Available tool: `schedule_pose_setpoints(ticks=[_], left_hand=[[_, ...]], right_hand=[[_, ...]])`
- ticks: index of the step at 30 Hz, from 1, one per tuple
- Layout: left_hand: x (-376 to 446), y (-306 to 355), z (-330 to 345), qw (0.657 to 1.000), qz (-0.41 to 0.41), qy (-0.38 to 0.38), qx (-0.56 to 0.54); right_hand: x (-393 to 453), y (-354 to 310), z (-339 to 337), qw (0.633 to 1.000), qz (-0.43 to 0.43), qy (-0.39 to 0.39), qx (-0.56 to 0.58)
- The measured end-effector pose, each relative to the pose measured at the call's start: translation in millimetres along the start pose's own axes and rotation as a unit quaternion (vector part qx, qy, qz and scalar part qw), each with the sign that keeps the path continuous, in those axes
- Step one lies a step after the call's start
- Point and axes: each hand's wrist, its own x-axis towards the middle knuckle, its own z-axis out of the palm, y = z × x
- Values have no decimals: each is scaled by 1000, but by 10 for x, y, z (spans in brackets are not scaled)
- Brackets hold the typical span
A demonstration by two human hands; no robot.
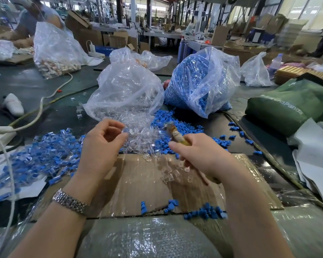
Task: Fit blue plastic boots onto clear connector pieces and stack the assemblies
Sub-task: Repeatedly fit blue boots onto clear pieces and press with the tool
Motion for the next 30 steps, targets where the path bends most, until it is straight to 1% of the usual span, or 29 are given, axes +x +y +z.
schedule_pose_setpoints(ticks=[1, 3, 5, 6, 7, 9, 11, 13, 14, 15, 17, 19, 20, 22, 26, 28, 30], left_hand=[[8, -21, -16, 996, 11, 24, 86], [8, -46, -48, 969, 20, 54, 239], [-11, -54, -58, 933, 17, 52, 356], [-25, -56, -48, 919, 18, 47, 391], [-36, -56, -27, 914, 31, 41, 402], [-56, -47, 41, 929, 87, 6, 360], [-80, -57, 145, 942, 127, -83, 300], [-122, -76, 250, 930, 134, -169, 298], [-138, -93, 288, 923, 137, -189, 307], [-148, -111, 315, 918, 140, -197, 314], [-152, -125, 352, 912, 149, -201, 326], [-155, -123, 369, 911, 154, -200, 327], [-155, -120, 370, 911, 154, -200, 325], [-162, -109, 369, 913, 149, -205, 320], [-163, -99, 370, 917, 142, -227, 297], [-169, -87, 369, 917, 137, -243, 286], [-169, -70, 365, 921, 129, -243, 276]], right_hand=[[34, 74, -40, 998, 21, 43, -47], [95, 232, -87, 983, 73, 106, -129], [129, 365, -82, 971, 129, 121, -161], [138, 408, -66, 966, 152, 118, -170], [145, 435, -48, 963, 169, 111, -181], [156, 461, -11, 956, 181, 107, -205], [179, 479, 12, 949, 184, 113, -229], [201, 493, 29, 940, 194, 119, -253], [210, 481, 40, 936, 191, 132, -264], [219, 449, 58, 934, 174, 152, -274], [259, 351, 124, 935, 100, 175, -293], [311, 252, 218, 937, 26, 157, -312], [335, 216, 261, 934, 7, 145, -326], [378, 190, 324, 926, -4, 131, -354], [425, 213, 375, 915, -8, 136, -380], [436, 219, 385, 913, -7, 137, -384], [436, 218, 386, 916, -2, 135, -378]])
